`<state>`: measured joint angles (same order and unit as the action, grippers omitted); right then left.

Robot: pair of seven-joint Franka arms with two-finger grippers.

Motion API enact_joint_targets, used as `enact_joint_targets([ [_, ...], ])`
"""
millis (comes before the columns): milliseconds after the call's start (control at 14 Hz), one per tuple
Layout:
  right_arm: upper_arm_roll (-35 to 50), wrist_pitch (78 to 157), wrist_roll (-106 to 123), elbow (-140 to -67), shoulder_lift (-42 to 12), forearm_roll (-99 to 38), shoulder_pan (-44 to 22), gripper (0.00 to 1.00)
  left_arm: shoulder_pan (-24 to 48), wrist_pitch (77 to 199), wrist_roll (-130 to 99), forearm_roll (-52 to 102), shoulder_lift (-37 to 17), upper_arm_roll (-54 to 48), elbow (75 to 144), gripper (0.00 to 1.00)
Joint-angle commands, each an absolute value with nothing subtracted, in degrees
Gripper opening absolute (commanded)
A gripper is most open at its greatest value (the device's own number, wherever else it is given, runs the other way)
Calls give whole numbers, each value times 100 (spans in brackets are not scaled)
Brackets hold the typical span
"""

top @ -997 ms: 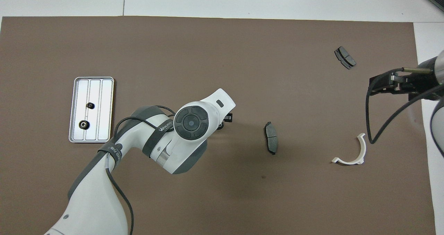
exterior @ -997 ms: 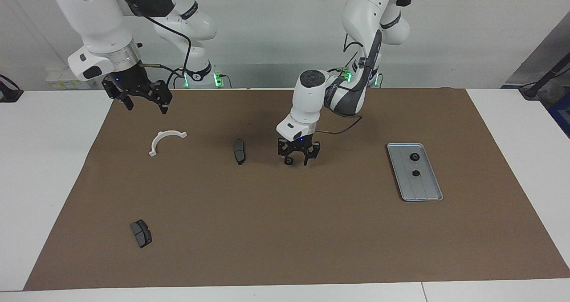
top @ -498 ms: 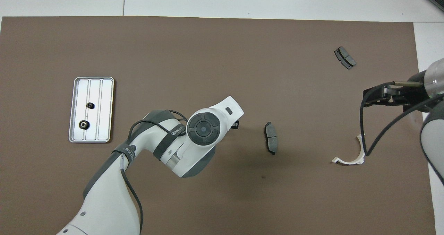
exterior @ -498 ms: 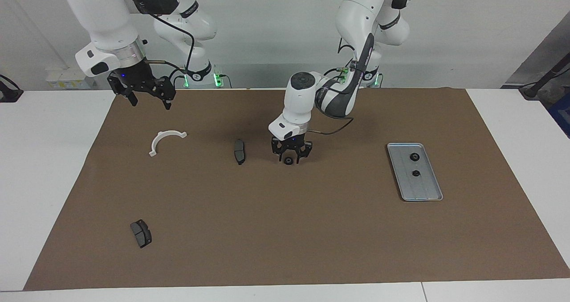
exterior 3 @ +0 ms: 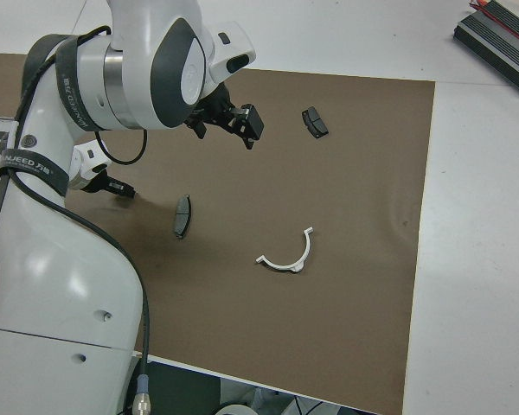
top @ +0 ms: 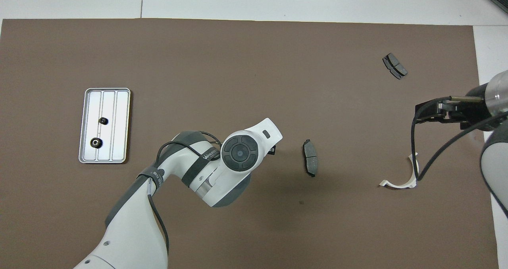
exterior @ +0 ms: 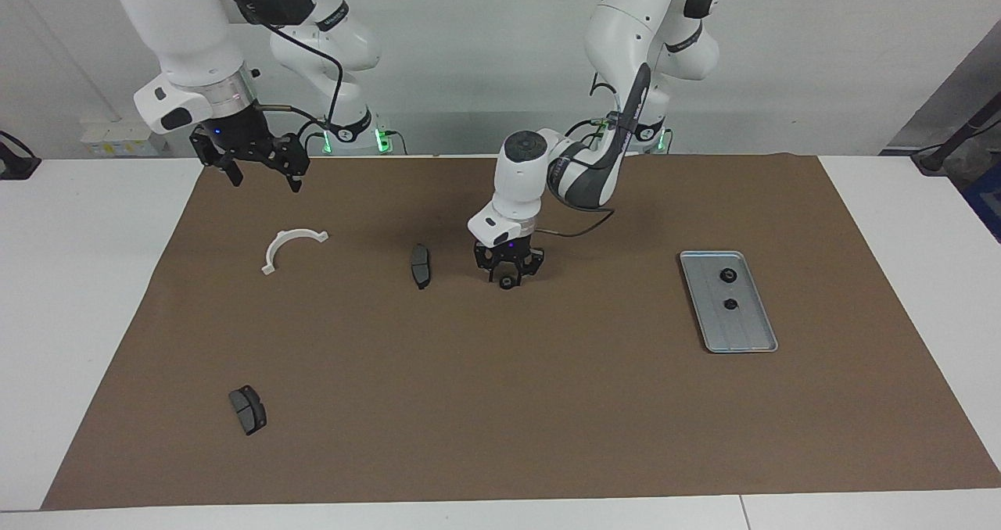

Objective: Pick bearing gear from pile to tray
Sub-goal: 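Grasp the third bearing with the left gripper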

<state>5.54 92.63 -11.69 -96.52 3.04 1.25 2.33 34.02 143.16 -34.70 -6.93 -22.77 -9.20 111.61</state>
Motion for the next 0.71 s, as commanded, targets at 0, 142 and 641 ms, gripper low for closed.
enact_joint_targets([
  [0,554,9422,-1063,-9835,439,-26,255,100,3524,14449,-3498,-817,-2233,-817,11311,45],
  [142,554,9422,-1063,-9835,439,-26,255,100,3542,14397,-3498,-817,-2224,-817,11294,29],
  [641,554,9422,-1063,-9835,439,-26,255,100,2367,12894,-3410,-730,-1812,-852,10511,14],
])
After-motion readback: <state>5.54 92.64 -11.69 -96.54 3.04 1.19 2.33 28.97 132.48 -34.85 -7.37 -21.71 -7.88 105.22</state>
